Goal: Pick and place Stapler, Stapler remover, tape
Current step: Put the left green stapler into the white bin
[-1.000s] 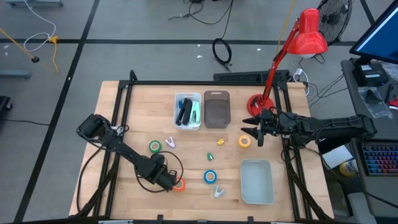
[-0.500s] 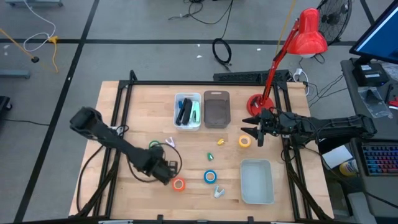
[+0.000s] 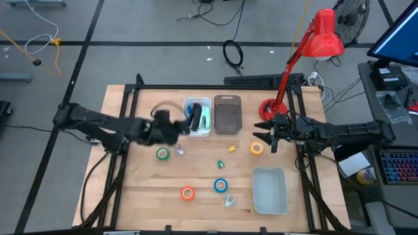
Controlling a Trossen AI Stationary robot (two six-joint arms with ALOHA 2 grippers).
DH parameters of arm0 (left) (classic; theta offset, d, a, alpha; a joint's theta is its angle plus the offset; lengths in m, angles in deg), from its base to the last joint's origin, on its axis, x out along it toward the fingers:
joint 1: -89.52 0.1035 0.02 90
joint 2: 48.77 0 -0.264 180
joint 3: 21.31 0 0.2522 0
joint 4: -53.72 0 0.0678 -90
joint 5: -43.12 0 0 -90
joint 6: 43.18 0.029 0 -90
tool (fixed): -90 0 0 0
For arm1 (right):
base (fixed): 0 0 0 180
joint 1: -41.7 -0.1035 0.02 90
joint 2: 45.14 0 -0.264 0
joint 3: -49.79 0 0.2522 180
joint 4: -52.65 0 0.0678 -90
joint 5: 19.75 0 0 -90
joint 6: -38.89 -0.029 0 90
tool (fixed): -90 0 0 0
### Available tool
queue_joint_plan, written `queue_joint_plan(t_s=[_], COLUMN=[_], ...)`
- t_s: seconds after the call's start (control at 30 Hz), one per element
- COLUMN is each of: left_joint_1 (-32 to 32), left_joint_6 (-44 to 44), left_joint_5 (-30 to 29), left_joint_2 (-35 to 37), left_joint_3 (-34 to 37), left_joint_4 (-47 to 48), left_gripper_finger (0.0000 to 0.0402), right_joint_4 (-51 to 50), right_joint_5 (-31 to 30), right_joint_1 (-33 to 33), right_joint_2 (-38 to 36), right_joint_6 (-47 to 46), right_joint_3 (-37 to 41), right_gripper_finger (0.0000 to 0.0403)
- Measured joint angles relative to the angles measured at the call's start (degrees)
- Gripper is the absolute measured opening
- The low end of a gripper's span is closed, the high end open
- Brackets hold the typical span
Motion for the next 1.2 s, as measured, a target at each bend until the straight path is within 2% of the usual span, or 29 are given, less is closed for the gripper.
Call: queue_joint_plan(t_s=[0.13,0.27,0.47,0.67,0.77,0.9,1.0,1.2], left_joint_1=[10.19,19.71,29.37,33.41,34.24,34.56,33.86,32.26], left_joint_6=[17.15,27.63,33.46,39.07,42.88,49.89,56.77,66.81], left_joint_5=[5.58,15.55,28.66,36.08,37.69,37.67,34.86,30.69], left_joint_2=[-0.27,-2.54,-8.52,-14.85,-17.58,-20.05,-21.52,-25.23], left_joint_3=[-0.07,-0.07,-0.07,-0.11,-0.94,-5.11,-9.03,-14.71], left_joint_4=[-11.76,-19.6,-24.06,-26.64,-25.39,-15.68,-6.91,-3.1], left_gripper_finger=[0.0061,0.0054,0.0069,0.0056,0.0055,0.0066,0.0065,0.0061], right_joint_4=[0.18,0.4,0.77,2.18,3.06,3.09,3.07,2.96], right_joint_5=[0.01,0.01,0.01,-0.04,-0.04,-0.04,-0.05,-0.26], right_joint_1=[-0.02,-0.02,-0.02,0.0,-0.02,0.0,-0.02,-0.02], right_joint_2=[0.0,0.0,0.0,0.02,0.01,0.02,0.02,0.02], right_joint_6=[-0.02,-0.02,-1.82,-1.94,-1.97,-2.81,-3.04,-3.32], right_joint_3=[0.02,0.0,0.02,0.01,0.01,0.02,0.02,-0.01], right_gripper_finger=[0.0212,0.0212,0.0212,0.0212,0.0212,0.0212,0.0212,0.0212])
